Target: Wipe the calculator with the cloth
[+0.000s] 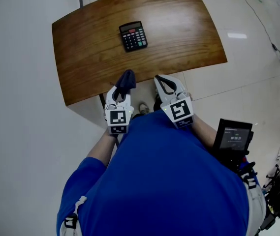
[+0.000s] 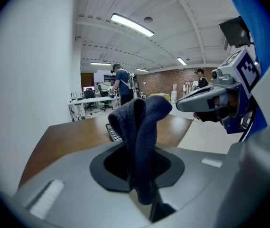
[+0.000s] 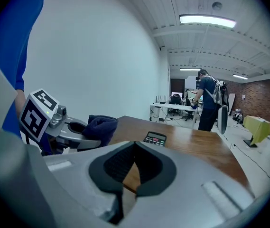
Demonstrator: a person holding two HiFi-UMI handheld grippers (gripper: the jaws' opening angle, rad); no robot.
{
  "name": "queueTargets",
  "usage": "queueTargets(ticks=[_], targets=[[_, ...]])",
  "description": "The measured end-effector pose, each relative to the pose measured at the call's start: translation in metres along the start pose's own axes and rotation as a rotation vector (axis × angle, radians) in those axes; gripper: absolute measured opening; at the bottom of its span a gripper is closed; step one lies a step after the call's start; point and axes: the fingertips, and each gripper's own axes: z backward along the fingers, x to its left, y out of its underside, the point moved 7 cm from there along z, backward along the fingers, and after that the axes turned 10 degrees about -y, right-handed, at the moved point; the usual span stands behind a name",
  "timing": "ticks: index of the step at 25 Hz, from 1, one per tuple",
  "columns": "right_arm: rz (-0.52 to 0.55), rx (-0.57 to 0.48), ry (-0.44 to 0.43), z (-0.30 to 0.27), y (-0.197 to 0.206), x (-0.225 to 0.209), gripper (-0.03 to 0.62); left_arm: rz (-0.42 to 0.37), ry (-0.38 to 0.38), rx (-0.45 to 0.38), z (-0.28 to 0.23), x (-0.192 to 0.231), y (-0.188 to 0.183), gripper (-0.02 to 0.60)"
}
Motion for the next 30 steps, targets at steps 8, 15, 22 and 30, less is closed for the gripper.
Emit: queueTargets(ticks=[8,15,22,30], targets=[[-0.004,-0.012,0.016,0.013,0.015,-0.004,0.002,0.044,0.008,-0.040,-0.002,-0.015,0.003,0.063],[0.020,-0.014,0.042,0.030,0.039,-0.017,0.002,0.034,0.018,-0.091,-0.012,-0.040,0.008,0.063],[0.011,-0.041,0.040,0.032,0.041,-0.020,0.002,0.021,0.021,-0.067,-0.008,-0.044,0.004,0.063],[0.002,-0.062,0.017,0.035,0.036,-0.018,0.002,0.007,0.014,-0.077,-0.004,-0.047,0.000,0.063]])
